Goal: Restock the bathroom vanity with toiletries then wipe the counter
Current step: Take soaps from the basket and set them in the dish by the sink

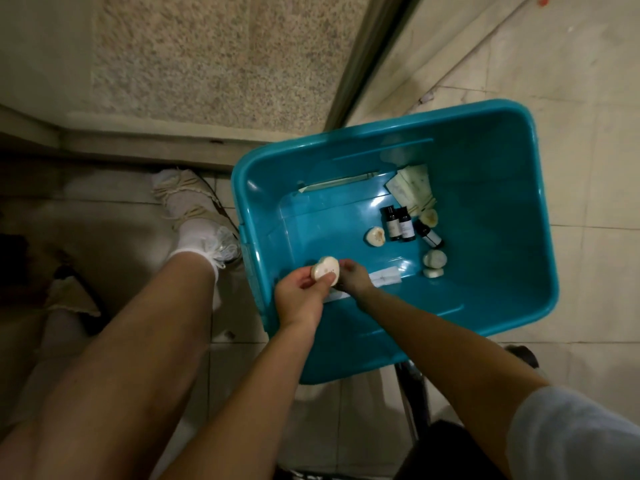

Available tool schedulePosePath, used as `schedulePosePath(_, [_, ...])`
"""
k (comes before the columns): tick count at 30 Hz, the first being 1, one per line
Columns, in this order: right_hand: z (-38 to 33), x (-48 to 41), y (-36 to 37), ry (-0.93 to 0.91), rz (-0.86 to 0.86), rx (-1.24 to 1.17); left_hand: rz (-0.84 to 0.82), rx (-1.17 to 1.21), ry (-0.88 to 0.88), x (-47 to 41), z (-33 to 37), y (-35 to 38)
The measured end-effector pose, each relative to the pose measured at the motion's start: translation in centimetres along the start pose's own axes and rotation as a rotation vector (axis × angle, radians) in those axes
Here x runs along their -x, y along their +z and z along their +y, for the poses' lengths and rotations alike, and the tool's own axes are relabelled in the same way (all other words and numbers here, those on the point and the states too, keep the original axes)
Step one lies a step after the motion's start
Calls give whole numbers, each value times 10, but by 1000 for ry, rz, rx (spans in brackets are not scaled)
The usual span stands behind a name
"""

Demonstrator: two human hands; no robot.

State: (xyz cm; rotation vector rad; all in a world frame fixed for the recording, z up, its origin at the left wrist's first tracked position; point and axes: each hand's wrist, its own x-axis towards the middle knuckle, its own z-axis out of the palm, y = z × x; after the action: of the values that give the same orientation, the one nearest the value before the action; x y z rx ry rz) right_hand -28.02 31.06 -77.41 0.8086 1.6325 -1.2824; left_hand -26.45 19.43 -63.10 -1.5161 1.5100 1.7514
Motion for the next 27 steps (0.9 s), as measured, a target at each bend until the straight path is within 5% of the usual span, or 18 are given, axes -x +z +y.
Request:
schedulePosePath(13, [-114,135,-85,-214,-252,-203,-47,120,9,81,27,1])
schedulePosePath(27, [-213,335,-76,-743,-557,-216,-75,289,533,248,134,-45])
